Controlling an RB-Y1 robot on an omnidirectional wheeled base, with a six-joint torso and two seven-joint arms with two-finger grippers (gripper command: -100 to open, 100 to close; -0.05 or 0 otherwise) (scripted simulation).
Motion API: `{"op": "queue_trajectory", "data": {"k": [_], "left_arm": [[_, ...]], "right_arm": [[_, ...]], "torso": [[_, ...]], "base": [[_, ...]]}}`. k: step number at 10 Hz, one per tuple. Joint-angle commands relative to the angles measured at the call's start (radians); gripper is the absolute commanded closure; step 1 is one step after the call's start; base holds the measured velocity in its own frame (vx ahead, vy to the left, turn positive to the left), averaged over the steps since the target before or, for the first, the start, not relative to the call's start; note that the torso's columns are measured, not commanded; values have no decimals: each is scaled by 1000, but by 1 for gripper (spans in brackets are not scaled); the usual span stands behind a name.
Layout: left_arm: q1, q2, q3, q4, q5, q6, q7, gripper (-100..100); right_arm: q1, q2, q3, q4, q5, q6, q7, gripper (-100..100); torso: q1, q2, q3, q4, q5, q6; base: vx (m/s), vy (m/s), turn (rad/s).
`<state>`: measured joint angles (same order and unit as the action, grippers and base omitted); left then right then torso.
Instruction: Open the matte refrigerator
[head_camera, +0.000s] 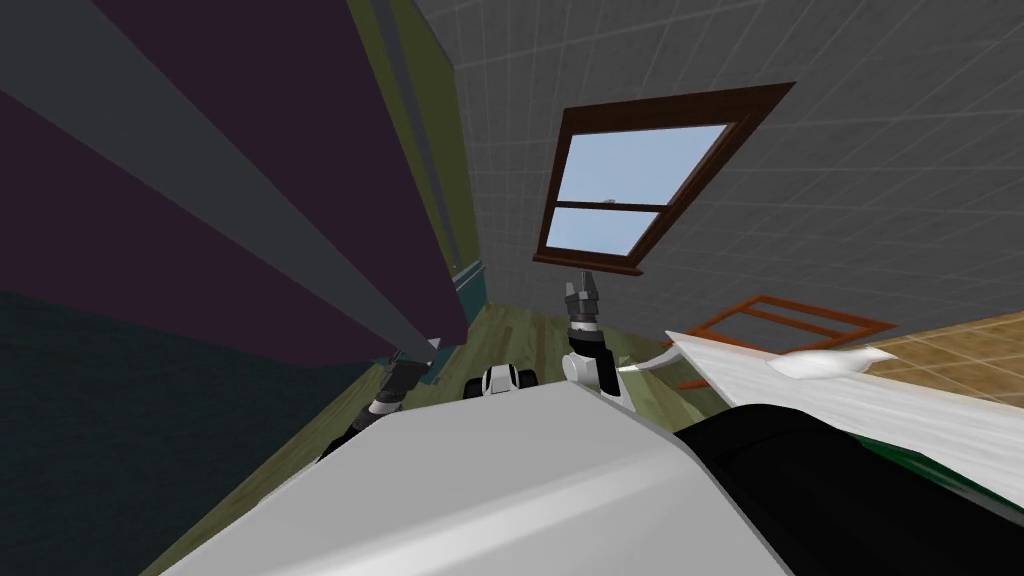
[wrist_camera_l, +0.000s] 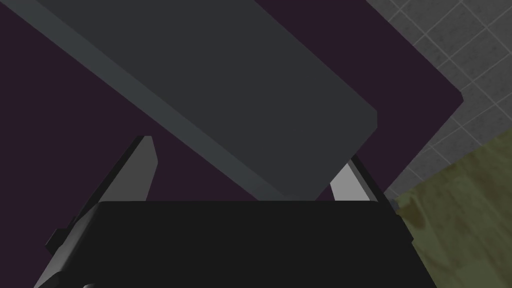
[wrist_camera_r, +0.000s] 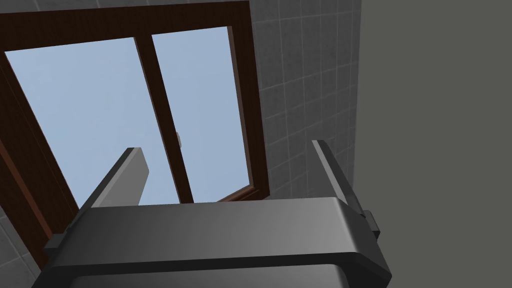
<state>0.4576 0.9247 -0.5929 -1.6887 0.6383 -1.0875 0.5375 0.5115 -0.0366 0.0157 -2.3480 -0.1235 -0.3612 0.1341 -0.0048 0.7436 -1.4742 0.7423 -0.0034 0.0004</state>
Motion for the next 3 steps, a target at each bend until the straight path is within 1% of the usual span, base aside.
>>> {"op": "queue_trajectory", "data": {"k": [1, 3], "left_arm": [[1, 0, -1, 2, 0, 2, 0, 0], [3, 1, -1, 5, 1, 4, -1, 0]], "right_arm": [[0, 0, 0, 0, 0, 0, 0, 0], [0, 0, 0, 0, 0, 0, 0, 0]], "torso": [[1, -3, -1, -2, 1, 0], [3, -5, -2, -3, 2, 0]], "base": [[0, 0, 0], [0, 0, 0]]}}
